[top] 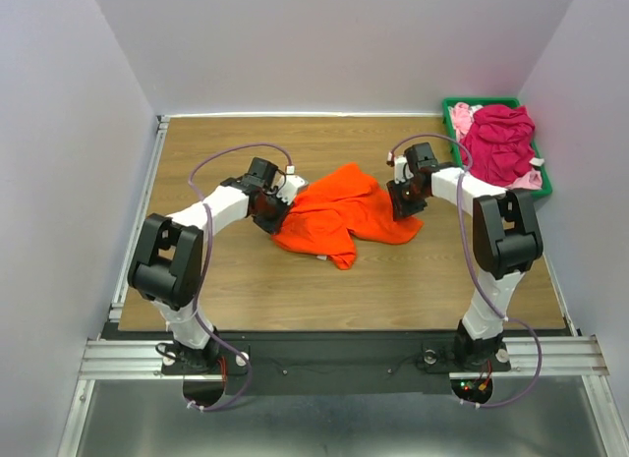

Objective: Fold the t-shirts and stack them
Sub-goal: Flatten the tshirt out

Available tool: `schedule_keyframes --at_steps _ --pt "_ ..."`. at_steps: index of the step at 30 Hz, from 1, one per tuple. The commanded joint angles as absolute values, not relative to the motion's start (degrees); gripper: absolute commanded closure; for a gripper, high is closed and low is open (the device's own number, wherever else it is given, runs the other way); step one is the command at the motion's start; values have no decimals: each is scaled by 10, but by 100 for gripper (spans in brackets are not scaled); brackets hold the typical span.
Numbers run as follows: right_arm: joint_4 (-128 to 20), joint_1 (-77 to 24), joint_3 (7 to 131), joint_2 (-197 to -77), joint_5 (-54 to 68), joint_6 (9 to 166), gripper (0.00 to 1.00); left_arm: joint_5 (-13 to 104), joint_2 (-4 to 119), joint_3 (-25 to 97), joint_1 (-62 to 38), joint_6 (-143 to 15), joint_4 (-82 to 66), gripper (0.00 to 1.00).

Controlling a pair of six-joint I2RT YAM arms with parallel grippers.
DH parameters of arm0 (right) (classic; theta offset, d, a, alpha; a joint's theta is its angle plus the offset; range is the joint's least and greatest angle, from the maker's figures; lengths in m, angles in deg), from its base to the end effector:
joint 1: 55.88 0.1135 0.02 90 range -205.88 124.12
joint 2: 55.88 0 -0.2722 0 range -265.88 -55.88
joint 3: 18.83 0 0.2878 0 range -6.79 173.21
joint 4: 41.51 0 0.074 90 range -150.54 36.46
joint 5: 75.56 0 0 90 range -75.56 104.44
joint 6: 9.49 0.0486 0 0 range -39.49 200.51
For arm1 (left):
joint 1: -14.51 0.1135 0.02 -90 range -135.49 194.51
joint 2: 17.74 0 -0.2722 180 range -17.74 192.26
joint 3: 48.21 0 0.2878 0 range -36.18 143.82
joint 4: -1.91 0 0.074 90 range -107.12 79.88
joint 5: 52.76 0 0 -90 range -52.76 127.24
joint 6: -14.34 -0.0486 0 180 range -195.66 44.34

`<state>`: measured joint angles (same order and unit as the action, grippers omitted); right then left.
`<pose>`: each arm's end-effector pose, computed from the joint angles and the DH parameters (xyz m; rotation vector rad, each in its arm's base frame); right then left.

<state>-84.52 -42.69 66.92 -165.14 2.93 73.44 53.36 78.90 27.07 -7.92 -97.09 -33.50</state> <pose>0.4088 0.1058 0.1441 -0.5360 2.6750 0.3048 0.3513 -0.1596 0.1781 1.0488 2.3174 -0.3665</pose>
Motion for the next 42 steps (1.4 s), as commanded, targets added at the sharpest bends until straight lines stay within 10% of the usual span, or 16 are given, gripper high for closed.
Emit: schedule_keyframes --at_steps 1,10,15,18,28,33,37,42 --pt "-854 -429 652 -1679 44 744 93 453 815 308 -67 -988 -330 100" --pt "-862 -434 627 -1598 35 741 99 524 911 508 91 -1052 -437 99" --pt "-874 -433 622 -1568 -5 741 99 576 905 556 106 -1049 -460 74" --pt "-876 -433 610 -1553 18 740 99 643 859 497 81 -1050 -449 27" --pt "-885 -448 604 -1536 35 732 100 636 849 350 -4 -968 -355 23" --pt "-891 -454 604 -1536 34 729 100 629 879 332 -23 -946 -337 35" --pt "-898 -457 596 -1533 29 721 99 610 872 341 -10 -952 -342 100" --pt "-905 -458 583 -1513 24 714 99 586 879 417 69 -1003 -379 100"
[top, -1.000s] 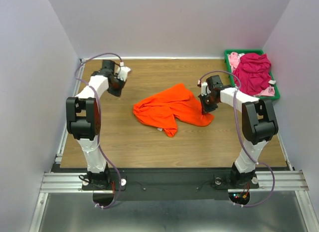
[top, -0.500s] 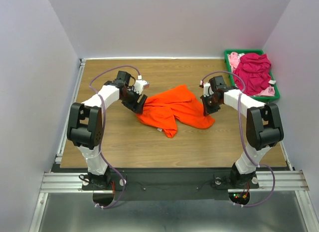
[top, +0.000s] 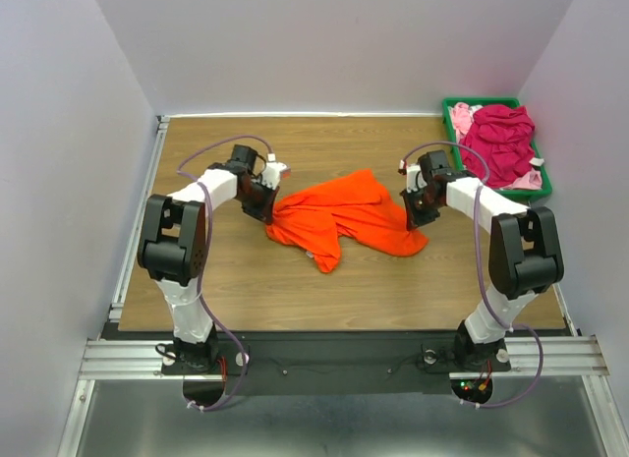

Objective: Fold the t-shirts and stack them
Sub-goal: Flatten the tshirt out

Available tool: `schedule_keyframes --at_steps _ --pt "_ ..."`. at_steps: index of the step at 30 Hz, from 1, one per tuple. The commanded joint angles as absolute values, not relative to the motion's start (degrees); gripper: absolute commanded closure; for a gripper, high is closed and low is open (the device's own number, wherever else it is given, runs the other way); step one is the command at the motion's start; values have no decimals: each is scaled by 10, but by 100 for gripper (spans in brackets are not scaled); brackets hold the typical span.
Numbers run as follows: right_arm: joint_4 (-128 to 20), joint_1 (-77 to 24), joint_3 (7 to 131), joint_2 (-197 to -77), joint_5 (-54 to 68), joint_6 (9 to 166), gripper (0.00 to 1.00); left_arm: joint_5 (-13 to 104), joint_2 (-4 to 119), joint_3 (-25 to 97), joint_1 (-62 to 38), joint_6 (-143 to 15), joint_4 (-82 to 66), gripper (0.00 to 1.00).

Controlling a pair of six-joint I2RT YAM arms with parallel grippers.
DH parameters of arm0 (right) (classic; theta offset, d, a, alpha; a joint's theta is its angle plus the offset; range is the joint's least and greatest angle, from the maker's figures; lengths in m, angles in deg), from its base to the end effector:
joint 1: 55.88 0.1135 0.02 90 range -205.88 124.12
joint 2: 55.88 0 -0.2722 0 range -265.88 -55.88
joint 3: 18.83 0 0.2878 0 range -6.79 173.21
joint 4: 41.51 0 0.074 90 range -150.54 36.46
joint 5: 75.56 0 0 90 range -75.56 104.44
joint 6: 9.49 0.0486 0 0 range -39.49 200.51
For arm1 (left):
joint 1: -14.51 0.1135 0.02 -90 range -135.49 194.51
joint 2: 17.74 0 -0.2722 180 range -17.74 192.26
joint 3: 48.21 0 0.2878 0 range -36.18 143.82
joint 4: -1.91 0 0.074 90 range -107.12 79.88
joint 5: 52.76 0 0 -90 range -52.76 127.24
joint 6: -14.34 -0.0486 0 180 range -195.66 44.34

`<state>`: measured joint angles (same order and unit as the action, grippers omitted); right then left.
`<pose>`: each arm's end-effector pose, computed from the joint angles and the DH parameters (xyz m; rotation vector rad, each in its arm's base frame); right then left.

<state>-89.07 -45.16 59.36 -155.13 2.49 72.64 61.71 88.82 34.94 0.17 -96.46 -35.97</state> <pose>0.3682 0.0799 0.1656 -0.4994 2.7138 0.3016 0.4005 -0.1232 0.1564 0.9129 2.4100 -0.5200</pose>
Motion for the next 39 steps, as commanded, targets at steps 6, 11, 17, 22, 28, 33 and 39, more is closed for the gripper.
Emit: schedule_keyframes --at_steps 6,11,17,22,28,33,39 --pt "-906 -458 597 -1534 -4 714 99 519 949 593 113 -1020 -427 92" --pt "-906 -458 611 -1546 -25 720 99 567 895 569 112 -1024 -459 27" --pt "-905 -458 617 -1552 -13 720 99 595 770 394 62 -1041 -433 26" --pt "-905 -458 628 -1556 -8 725 99 562 758 309 18 -1034 -409 28" --pt "-907 -458 635 -1545 14 728 99 516 785 254 -3 -1012 -366 32" --pt "-915 -471 647 -1541 29 718 99 495 771 251 12 -1021 -381 98" --pt "-935 -503 693 -1534 50 697 99 519 702 300 114 -1073 -483 100"
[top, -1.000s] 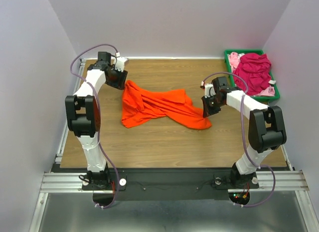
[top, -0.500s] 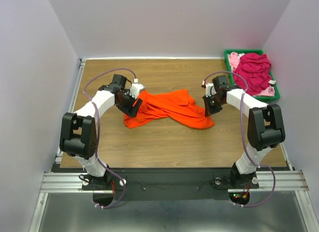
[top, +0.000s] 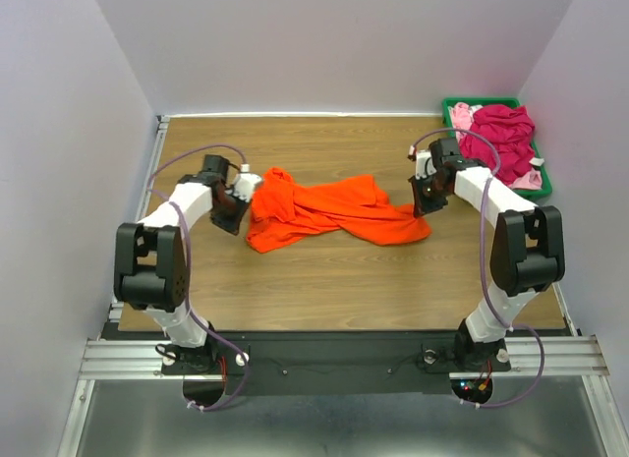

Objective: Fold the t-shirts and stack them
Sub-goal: Flatten the tshirt out

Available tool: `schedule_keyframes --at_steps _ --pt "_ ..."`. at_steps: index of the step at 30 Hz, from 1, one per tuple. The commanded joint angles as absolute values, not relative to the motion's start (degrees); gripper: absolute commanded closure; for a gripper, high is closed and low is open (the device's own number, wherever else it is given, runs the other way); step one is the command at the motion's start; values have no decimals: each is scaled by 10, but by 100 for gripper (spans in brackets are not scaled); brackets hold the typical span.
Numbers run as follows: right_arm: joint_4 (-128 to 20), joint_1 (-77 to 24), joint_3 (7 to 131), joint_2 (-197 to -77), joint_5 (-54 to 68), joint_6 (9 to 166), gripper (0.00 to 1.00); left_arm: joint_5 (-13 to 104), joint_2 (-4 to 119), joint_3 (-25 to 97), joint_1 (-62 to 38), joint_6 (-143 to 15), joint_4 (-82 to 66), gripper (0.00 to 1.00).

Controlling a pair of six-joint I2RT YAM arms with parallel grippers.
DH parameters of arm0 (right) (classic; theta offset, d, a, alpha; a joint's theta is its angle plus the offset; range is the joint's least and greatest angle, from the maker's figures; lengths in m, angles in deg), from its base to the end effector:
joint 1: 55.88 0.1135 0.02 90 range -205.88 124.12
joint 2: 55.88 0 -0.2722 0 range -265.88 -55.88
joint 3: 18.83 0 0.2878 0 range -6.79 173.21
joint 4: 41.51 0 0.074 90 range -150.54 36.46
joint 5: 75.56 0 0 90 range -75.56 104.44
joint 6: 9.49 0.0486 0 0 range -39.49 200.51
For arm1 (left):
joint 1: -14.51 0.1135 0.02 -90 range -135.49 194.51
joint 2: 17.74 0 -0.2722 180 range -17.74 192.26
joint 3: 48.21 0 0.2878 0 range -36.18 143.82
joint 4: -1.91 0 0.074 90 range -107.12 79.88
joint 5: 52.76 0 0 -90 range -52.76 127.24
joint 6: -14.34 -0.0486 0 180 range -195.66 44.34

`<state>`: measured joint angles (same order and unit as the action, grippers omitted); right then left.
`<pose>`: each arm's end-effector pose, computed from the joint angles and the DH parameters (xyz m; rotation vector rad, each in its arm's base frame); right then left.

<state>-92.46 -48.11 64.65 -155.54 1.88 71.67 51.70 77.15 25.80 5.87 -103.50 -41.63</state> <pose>0.3843 0.0631 0.1898 -0.4538 2.6889 0.2949 0.3584 -0.0667 0.1729 0.9026 2.4947 -0.2313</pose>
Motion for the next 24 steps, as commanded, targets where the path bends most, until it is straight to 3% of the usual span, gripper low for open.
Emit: schedule_keyframes --at_steps 1,7,8,10,11,13,19,24 --pt "-938 -504 702 -1534 53 694 99 516 695 304 120 -1077 -492 100" --pt "-960 -505 720 -1548 41 684 99 537 681 302 128 -1087 -509 100" --pt "-962 -505 714 -1550 37 684 99 554 685 304 128 -1088 -511 93" --pt "-963 -505 696 -1552 24 684 99 611 694 309 121 -1071 -513 64" --pt "-963 -504 691 -1553 20 687 99 622 694 309 111 -1060 -503 36" --pt "-963 -505 684 -1556 12 690 99 618 698 303 71 -1021 -478 20" --pt "-965 -504 681 -1553 9 696 99 582 743 293 0 -967 -377 17" --pt "-969 -504 681 -1551 16 695 99 586 820 304 -10 -951 -345 23"
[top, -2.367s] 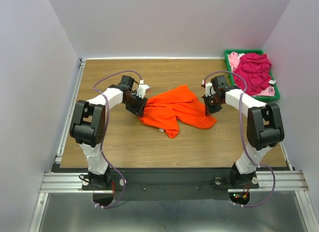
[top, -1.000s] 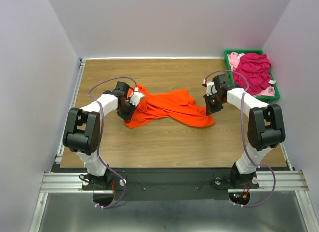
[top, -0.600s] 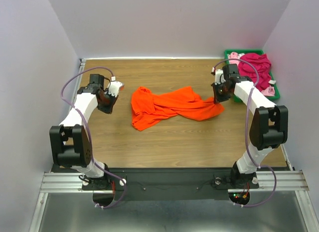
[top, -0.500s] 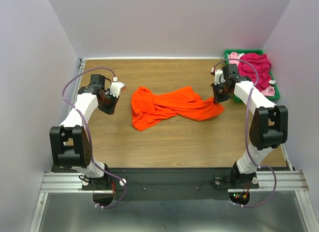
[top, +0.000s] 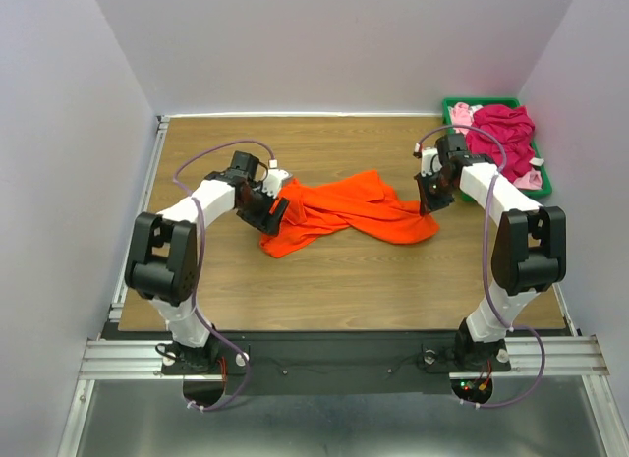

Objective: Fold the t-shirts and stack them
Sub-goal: Flatten the tshirt out

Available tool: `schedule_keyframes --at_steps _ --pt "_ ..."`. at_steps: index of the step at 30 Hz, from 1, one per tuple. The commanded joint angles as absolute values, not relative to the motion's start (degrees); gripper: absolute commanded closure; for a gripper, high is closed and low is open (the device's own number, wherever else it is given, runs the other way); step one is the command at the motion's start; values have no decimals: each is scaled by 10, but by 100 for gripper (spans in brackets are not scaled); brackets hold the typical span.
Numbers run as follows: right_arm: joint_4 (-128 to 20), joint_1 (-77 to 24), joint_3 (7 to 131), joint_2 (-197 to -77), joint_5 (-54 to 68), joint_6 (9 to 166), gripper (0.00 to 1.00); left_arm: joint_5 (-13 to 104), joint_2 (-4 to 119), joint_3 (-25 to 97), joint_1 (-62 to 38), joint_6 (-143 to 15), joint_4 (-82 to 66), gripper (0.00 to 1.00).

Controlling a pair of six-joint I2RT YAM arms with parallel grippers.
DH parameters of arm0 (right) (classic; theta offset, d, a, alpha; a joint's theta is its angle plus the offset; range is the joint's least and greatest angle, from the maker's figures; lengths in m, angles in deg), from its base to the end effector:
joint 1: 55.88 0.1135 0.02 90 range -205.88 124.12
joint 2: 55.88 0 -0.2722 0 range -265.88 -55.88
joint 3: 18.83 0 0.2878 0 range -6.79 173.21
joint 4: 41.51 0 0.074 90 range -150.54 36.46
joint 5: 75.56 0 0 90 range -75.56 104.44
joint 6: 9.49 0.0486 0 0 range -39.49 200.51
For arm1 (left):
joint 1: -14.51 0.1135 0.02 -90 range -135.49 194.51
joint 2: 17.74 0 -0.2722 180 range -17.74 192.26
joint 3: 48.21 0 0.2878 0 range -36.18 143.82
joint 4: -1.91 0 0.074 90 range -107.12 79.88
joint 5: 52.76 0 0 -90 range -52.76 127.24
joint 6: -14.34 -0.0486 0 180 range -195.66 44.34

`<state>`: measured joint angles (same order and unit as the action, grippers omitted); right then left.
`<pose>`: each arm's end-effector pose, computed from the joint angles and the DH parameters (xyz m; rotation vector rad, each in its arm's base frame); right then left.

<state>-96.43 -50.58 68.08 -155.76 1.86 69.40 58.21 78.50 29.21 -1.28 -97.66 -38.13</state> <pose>0.3902 0.0468 0.2046 -0.4483 2.6968 0.2738 0.3645 -0.1212 0.1891 0.9497 2.3688 -0.4325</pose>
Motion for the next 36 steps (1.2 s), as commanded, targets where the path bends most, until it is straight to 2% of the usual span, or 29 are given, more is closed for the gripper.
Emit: schedule_keyframes --at_steps 1,3,4,7,12,17,31,33,34,35,36 --pt "-969 -504 681 -1551 18 694 99 589 826 306 -10 -952 -342 26" --pt "-971 -505 681 -1552 23 695 99 604 839 311 -10 -959 -346 43" --pt "-970 -505 681 -1551 26 694 99 604 839 311 -10 -961 -353 63" --pt "-975 -505 684 -1546 38 689 99 590 821 316 -1 -988 -396 100" --pt "-997 -529 699 -1510 46 675 99 597 760 346 84 -1057 -509 100" --pt "-1016 -537 697 -1498 55 650 99 541 770 384 156 -1140 -581 100" --pt "-1111 -523 543 -1491 -14 521 99 517 863 382 193 -1152 -505 100" --pt "-1136 -521 548 -1490 -21 503 99 523 861 384 196 -1163 -494 91" --pt "-1144 -520 555 -1490 -36 498 91 549 855 385 198 -1170 -494 83" --pt "-1151 -520 576 -1492 -44 497 79 567 847 386 200 -1188 -505 70" --pt "-1159 -521 588 -1492 -53 499 52 586 826 391 200 -1199 -512 64"
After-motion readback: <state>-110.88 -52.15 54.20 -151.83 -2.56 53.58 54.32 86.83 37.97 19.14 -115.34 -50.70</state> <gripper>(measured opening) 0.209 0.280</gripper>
